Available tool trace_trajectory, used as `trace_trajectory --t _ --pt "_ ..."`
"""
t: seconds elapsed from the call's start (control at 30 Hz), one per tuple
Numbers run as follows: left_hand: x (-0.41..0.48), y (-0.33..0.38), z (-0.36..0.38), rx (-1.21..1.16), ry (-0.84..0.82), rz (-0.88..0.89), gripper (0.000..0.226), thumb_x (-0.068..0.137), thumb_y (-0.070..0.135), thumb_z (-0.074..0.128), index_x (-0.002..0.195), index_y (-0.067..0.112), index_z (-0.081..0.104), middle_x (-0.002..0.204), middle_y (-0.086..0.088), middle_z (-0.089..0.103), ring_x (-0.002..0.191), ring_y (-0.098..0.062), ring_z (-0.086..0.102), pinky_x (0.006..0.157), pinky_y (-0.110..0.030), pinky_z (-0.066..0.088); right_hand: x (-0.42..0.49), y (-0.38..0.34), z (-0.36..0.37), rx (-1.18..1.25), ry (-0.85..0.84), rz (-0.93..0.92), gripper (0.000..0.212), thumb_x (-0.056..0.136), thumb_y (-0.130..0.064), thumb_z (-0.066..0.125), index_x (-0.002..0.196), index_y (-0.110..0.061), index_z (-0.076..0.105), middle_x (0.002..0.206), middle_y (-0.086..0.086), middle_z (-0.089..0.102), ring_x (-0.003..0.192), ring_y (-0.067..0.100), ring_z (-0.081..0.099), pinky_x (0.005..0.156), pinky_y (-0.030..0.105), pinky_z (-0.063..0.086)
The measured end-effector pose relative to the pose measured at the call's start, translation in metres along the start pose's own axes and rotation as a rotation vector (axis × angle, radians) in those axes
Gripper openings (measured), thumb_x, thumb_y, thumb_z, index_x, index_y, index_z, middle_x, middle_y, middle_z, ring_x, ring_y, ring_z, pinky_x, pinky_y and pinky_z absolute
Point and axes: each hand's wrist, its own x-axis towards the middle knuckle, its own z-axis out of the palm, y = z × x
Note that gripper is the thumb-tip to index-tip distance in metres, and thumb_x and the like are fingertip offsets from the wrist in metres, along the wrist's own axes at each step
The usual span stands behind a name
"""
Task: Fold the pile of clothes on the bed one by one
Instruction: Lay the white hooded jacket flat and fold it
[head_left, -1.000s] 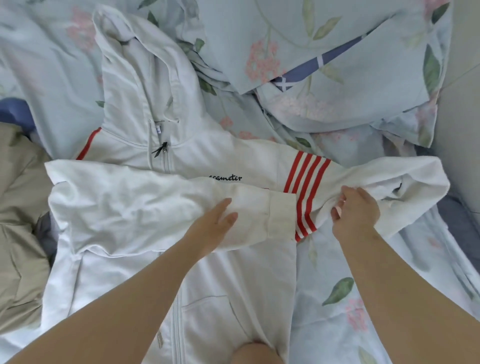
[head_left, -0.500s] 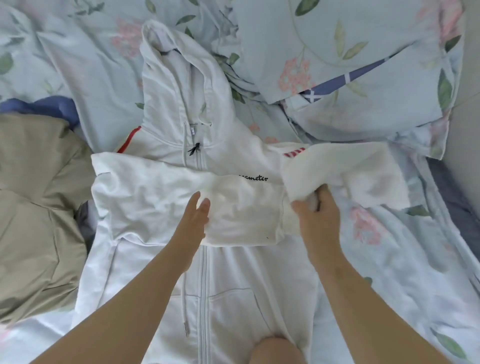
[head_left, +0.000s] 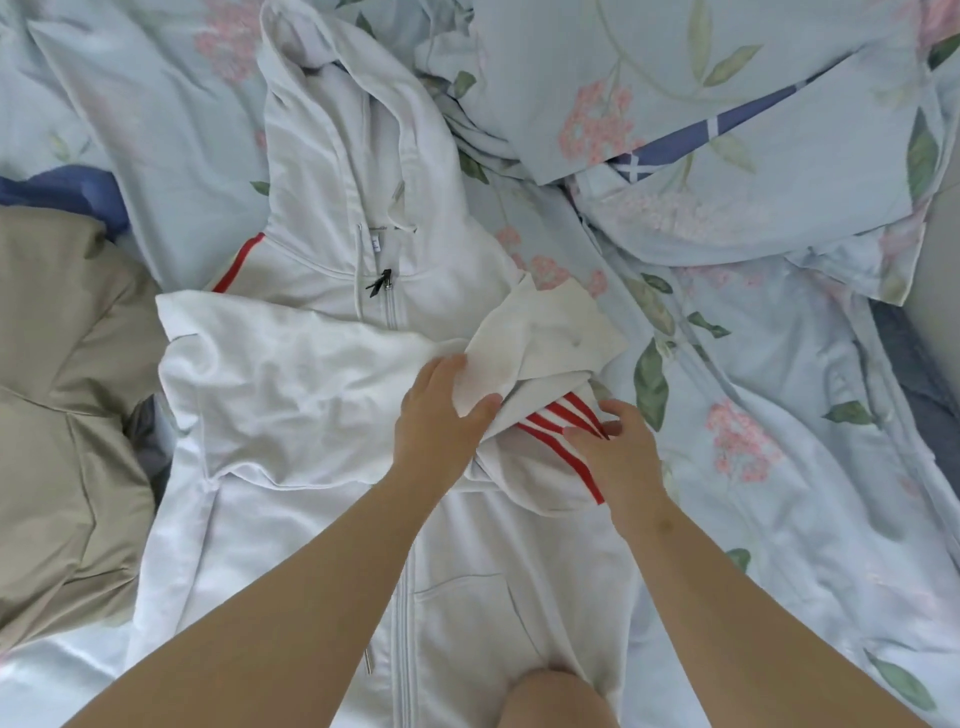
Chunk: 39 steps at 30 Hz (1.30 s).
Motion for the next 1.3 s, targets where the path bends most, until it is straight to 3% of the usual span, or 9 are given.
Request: trace_trajectory --t 0.13,0.27,0.47,0.57,0.7,0.8,1.0,1.13,1.3 --pt "0.018 0.034 0.011 -0.044 -0.152 -0.11 0.062 0.088 0.03 0.063 0.142 0.021 0.033 0.126 0.003 0.051 0.119 -0.021 0.049 0.1 -0.038 0.039 0.002 0.015 0.004 -0.225 -0.042 -0.108 0.038 0.083 -0.014 0.063 0.119 -0.019 0.054 0.098 0.002 0.058 0.076 0.011 0.054 0.059 0.018 0.039" --pt "0.019 0.049 -0.008 -0.513 -0.355 -0.239 0.028 0.093 0.018 0.06 0.12 0.015 0.058 0.109 -0.004 0.066 0.1 -0.023 0.063 0.088 -0.035 0.052 0.003 0.015 -0.003 -0.248 0.07 -0.122 0.012 0.088 -0.01 0.055 0.1 -0.013 0.057 0.082 -0.003 0.055 0.076 0.017 0.052 0.06 0.026 0.034" --pt "0.009 -0.012 -0.064 -1.254 0.318 -0.441 0.021 0.096 0.006 0.043 0.1 0.02 0.057 0.097 0.002 0.063 0.091 -0.014 0.061 0.08 -0.027 0.05 0.006 0.01 -0.012 -0.174 0.263 -0.106 0.007 0.09 -0.01 0.052 0.093 -0.016 0.052 0.095 0.007 0.059 0.082 0.024 0.053 0.061 0.029 0.038" --pt "-0.008 -0.052 -0.057 -1.17 0.491 -0.801 0.028 0.088 0.001 0.041 0.104 0.017 0.057 0.099 0.002 0.057 0.082 -0.012 0.055 0.069 -0.023 0.044 0.001 0.003 0.0 -0.394 0.252 -0.126 0.029 0.088 -0.009 0.054 0.115 -0.017 0.054 0.116 0.015 0.053 0.104 0.036 0.052 0.086 0.044 0.046" --pt "-0.015 -0.047 -0.046 -0.943 0.633 -0.871 0.038 0.086 0.022 0.06 0.121 0.021 0.045 0.119 0.0 0.048 0.096 -0.019 0.051 0.084 -0.031 0.039 -0.008 -0.019 0.015 -0.554 0.231 -0.411 0.045 0.088 -0.012 0.058 0.131 -0.022 0.049 0.132 0.011 0.046 0.118 0.032 0.043 0.097 0.043 0.037" --pt "-0.013 -0.03 -0.045 -0.26 0.578 -0.605 0.072 0.083 0.039 0.064 0.143 0.027 0.026 0.149 0.0 0.024 0.128 -0.027 0.033 0.103 -0.04 0.03 -0.005 -0.033 0.026 -0.696 0.144 -0.595 0.05 0.089 -0.015 0.059 0.136 -0.027 0.044 0.131 0.007 0.044 0.112 0.031 0.046 0.093 0.04 0.038" --pt "0.019 -0.016 -0.031 0.656 0.159 -0.04 0.055 0.093 0.053 0.043 0.143 0.042 0.026 0.121 -0.008 0.043 0.113 -0.029 0.041 0.091 -0.036 0.033 0.021 -0.049 0.042 -1.076 0.102 -0.738 0.051 0.095 -0.018 0.049 0.141 -0.036 0.036 0.112 0.007 0.043 0.093 0.025 0.048 0.073 0.032 0.033" --pt "0.033 -0.027 -0.026 0.63 -0.149 -0.253 0.05 0.093 0.061 0.033 0.131 0.03 0.043 0.127 -0.008 0.045 0.121 -0.03 0.042 0.09 -0.04 0.036 0.035 -0.05 0.025 -1.081 0.135 -0.736 0.029 0.101 -0.032 0.038 0.121 -0.019 0.054 0.106 0.01 0.048 0.089 0.028 0.052 0.068 0.033 0.033" --pt "0.02 -0.032 -0.05 0.08 0.328 -0.159 0.027 0.088 0.032 0.062 0.07 0.017 0.05 0.069 0.004 0.049 0.072 -0.015 0.051 0.065 -0.025 0.03 0.065 -0.059 -0.016 -0.58 0.327 -0.404 0.029 0.099 -0.018 0.035 0.118 -0.007 0.053 0.117 0.019 0.054 0.105 0.037 0.054 0.079 0.041 0.041"
